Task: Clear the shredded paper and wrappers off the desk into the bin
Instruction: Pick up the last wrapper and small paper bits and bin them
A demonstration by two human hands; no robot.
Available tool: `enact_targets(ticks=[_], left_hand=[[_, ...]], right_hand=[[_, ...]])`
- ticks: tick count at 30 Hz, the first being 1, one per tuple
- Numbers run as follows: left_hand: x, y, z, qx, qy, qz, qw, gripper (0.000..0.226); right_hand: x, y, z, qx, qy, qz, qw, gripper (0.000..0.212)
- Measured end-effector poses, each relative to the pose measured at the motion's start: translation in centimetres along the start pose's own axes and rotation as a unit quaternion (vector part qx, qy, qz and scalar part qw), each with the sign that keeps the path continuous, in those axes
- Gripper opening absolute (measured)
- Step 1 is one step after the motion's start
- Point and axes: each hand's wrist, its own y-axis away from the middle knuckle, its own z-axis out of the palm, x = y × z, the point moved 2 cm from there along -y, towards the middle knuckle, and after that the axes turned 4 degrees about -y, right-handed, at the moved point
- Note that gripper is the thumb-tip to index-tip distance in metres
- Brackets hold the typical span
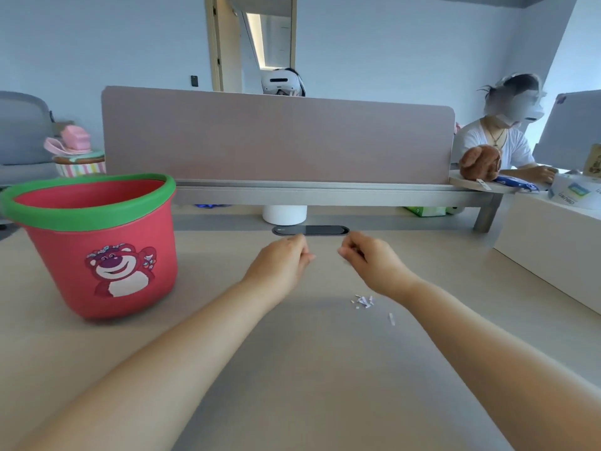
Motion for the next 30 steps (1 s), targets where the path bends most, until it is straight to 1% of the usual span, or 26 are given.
enact_targets(ticks=[2, 5, 8, 10, 12, 15, 18, 20, 21, 23, 27, 30], left_hand=[[-0.9, 0.0, -3.5, 0.045, -0.013, 0.003, 0.999, 0.018], [-2.9, -0.2, -9.4, 0.113, -0.04, -0.009, 0.993, 0.017], [-6.1, -0.2, -15.2, 0.171, -0.093, -0.059, 0.979, 0.023], [-8.9, 0.1, -18.2, 0.187, -0.109, -0.101, 0.971, 0.024], [-11.6, 0.7, -19.8, 0.174, -0.114, -0.14, 0.968, 0.024], [-14.9, 1.3, -20.8, 0.122, -0.104, -0.179, 0.971, 0.026], [-17.0, 1.8, -21.0, 0.055, -0.096, -0.202, 0.973, 0.034], [-18.1, 2.1, -21.2, 0.034, -0.097, -0.205, 0.973, 0.033], [-18.4, 2.2, -21.4, 0.028, -0.103, -0.203, 0.973, 0.031], [-18.9, 2.5, -21.5, 0.019, -0.119, -0.194, 0.974, 0.022], [-18.9, 3.1, -21.8, 0.035, -0.118, -0.18, 0.976, 0.013], [-18.6, 3.2, -22.1, 0.045, -0.095, -0.184, 0.977, 0.003]], right_hand=[[-3.3, -1.9, 0.6, 0.018, -0.029, -0.037, 0.999, 0.018], [-8.8, -4.5, 2.1, 0.019, -0.088, -0.088, 0.992, 0.022], [-14.6, -6.9, 4.0, 0.031, -0.11, -0.149, 0.982, 0.031], [-18.0, -8.5, 5.7, 0.03, -0.116, -0.185, 0.975, 0.025], [-20.7, -10.0, 7.8, 0.017, -0.12, -0.206, 0.971, 0.019], [-23.2, -12.1, 10.8, 0.005, -0.122, -0.218, 0.968, 0.019], [-24.2, -13.5, 12.9, -0.013, -0.094, -0.207, 0.974, 0.02], [-24.3, -14.0, 13.5, -0.027, -0.076, -0.19, 0.978, 0.023], [-24.3, -14.2, 13.8, -0.029, -0.065, -0.182, 0.981, 0.026], [-24.3, -14.4, 14.3, -0.035, -0.039, -0.176, 0.983, 0.025], [-24.2, -14.6, 15.1, -0.046, -0.031, -0.178, 0.982, 0.01], [-24.2, -14.6, 14.9, -0.048, -0.032, -0.176, 0.983, 0.015]])
